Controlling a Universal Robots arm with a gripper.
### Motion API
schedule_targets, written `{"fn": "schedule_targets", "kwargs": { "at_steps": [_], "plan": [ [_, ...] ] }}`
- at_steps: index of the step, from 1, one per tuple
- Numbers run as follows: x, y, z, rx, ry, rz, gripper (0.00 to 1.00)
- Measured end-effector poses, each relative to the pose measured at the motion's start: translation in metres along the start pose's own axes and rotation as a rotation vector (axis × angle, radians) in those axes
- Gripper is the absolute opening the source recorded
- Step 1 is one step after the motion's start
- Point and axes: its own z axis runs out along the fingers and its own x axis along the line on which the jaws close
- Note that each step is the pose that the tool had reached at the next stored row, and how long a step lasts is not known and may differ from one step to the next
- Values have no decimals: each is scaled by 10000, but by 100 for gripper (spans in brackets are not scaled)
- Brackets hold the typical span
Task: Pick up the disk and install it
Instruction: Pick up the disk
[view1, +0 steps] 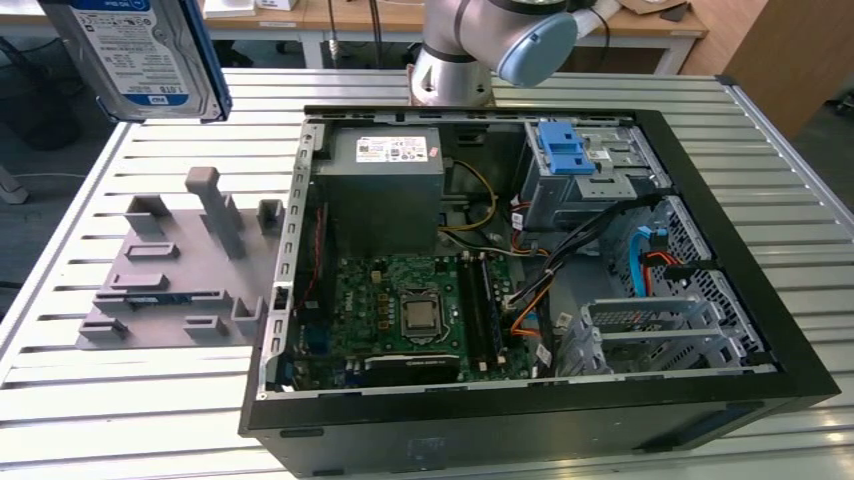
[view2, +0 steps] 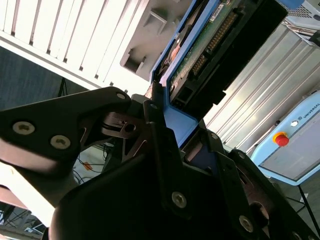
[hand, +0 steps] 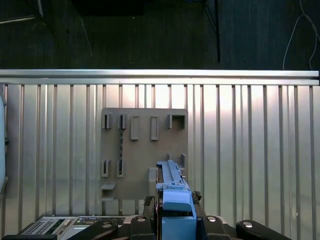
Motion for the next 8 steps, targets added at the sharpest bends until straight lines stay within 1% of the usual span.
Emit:
{"fn": "schedule_targets", "kwargs": {
  "at_steps": [3, 8],
  "plan": [
    [1, -23, 0, 0, 0, 0, 36],
    [3, -87, -2, 0, 0, 1, 36]
  ]
}}
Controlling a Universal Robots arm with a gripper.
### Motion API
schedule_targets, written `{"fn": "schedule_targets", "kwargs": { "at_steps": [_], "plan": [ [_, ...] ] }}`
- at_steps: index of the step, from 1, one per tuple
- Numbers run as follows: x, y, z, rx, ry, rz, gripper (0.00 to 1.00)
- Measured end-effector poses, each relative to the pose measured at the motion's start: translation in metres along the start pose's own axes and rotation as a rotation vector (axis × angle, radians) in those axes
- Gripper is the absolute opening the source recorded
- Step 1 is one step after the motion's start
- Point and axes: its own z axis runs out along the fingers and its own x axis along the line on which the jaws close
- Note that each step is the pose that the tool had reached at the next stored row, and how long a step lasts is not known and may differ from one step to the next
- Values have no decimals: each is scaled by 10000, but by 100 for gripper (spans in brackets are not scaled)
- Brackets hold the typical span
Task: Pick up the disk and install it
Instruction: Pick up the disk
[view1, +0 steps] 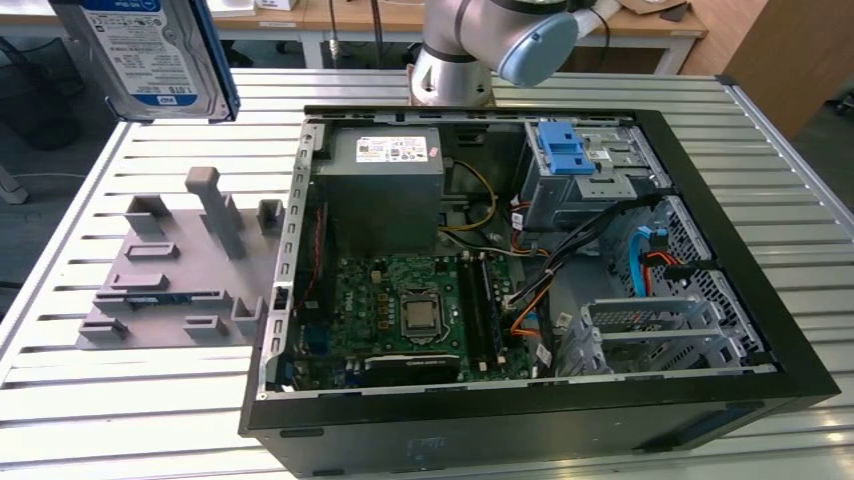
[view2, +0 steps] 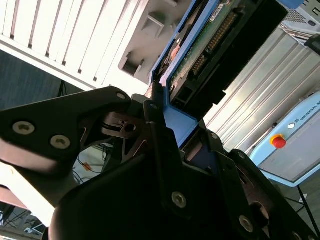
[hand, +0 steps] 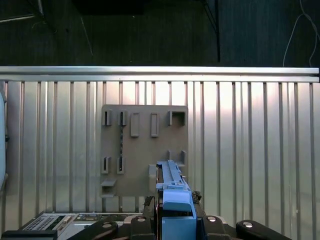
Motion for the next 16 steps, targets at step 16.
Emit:
{"fn": "schedule_targets", "kwargs": {
  "at_steps": [16],
  "plan": [
    [0, -142, -3, 0, 0, 0, 36]
  ]
}}
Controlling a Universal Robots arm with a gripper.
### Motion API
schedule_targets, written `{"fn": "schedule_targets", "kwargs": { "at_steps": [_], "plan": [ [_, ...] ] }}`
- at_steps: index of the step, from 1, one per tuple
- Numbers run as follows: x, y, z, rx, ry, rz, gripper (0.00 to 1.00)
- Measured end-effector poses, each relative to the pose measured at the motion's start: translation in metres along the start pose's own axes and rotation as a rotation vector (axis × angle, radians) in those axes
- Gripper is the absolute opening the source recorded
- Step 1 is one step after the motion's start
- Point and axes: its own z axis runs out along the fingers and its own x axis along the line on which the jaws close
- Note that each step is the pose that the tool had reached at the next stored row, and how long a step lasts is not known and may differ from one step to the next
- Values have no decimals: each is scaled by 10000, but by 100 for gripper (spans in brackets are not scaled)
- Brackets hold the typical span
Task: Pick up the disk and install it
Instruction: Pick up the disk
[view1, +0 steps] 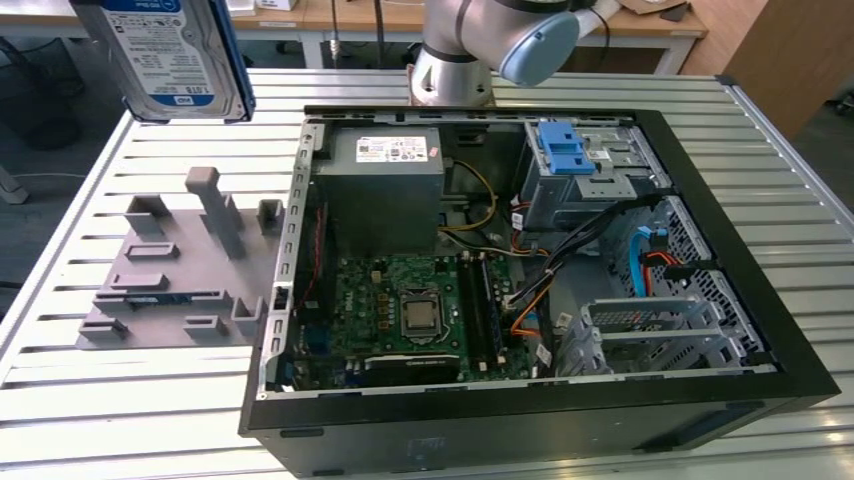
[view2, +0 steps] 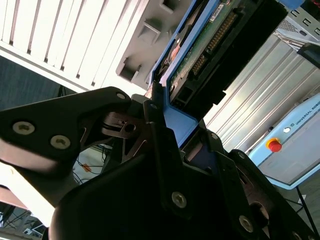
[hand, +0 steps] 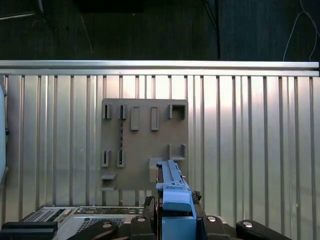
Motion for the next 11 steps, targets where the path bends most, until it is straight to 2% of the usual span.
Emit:
{"fn": "schedule_targets", "kwargs": {
  "at_steps": [11],
  "plan": [
    [-1, -75, -2, 0, 0, 0, 36]
  ]
}}
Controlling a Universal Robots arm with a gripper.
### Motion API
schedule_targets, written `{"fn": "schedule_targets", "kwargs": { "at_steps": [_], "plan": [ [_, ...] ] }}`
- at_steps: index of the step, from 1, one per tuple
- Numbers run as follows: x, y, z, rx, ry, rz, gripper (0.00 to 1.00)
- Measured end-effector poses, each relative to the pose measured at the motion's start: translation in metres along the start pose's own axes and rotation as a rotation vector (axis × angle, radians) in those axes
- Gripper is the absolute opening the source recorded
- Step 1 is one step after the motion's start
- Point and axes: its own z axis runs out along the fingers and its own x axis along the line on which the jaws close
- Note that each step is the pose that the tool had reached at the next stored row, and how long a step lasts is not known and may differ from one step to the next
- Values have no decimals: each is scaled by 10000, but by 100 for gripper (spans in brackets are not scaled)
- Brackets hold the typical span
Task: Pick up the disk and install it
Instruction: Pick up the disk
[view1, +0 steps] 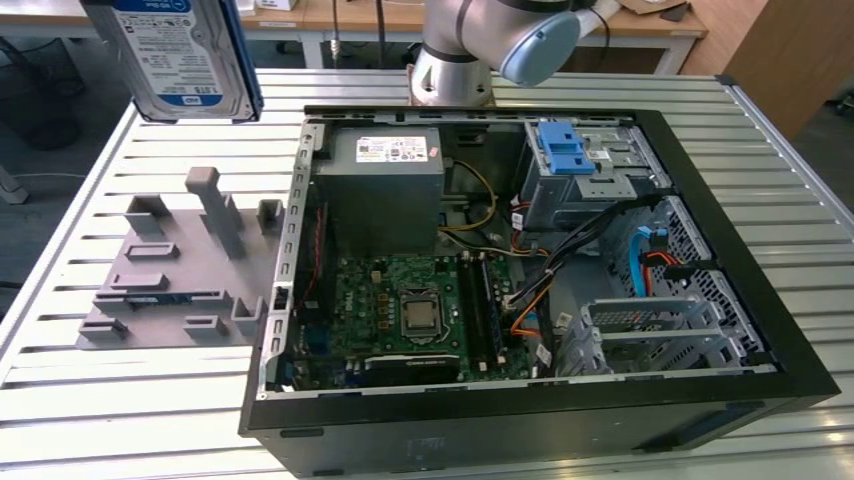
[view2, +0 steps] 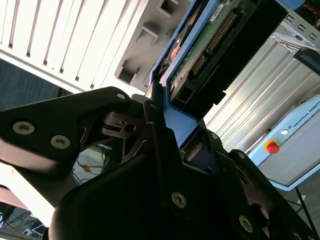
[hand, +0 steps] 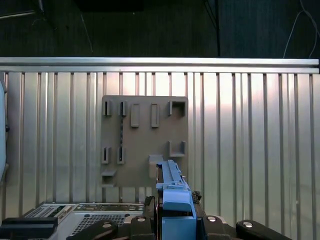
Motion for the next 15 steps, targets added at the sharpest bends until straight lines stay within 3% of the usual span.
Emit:
{"fn": "schedule_targets", "kwargs": {
  "at_steps": [15],
  "plan": [
    [-2, -114, -2, 1, -1, 0, 36]
  ]
}}
